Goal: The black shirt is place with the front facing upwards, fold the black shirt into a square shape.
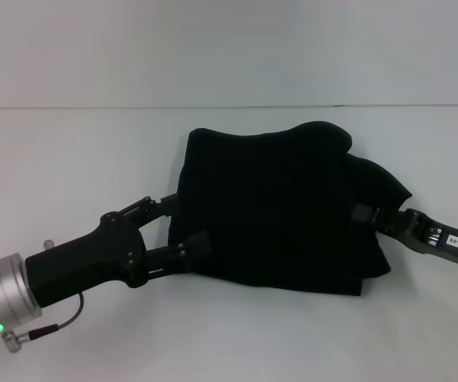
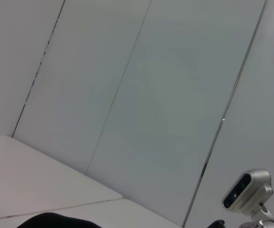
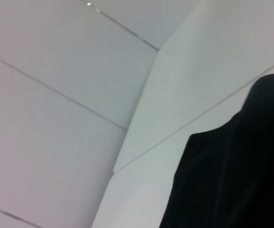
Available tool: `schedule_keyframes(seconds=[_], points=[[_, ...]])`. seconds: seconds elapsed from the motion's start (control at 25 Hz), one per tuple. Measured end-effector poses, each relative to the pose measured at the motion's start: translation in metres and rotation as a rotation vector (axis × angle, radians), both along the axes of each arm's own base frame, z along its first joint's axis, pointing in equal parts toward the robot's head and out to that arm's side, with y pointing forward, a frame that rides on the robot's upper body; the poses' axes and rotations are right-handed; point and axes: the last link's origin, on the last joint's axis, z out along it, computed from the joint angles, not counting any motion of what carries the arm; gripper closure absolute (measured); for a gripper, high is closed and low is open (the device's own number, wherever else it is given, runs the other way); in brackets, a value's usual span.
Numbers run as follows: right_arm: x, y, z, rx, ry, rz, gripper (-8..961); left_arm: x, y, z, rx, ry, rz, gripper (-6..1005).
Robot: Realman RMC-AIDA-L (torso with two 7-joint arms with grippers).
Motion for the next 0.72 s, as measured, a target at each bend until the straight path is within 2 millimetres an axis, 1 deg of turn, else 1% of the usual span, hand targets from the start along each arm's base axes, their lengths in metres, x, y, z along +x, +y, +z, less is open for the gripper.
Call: schedule_keyframes(seconds=[0.28,0.52,0.72], points=[[0.007,0.000,0.001,0.011,0.015,-0.068,790,-0.001,-0.003,0.000,-0.002,-0.006,0.003,63],[0.011,0.000,0.005,0.010,0.038,-0.100,748,-0.003,-0.004,0.003,0.008,-0.012,0.010,63],[0.012,-0.002,0.004,-0.021,0.073,-0.149,590,-0.003,-0.005,0.003,0.007,-0.016,0.005,62]])
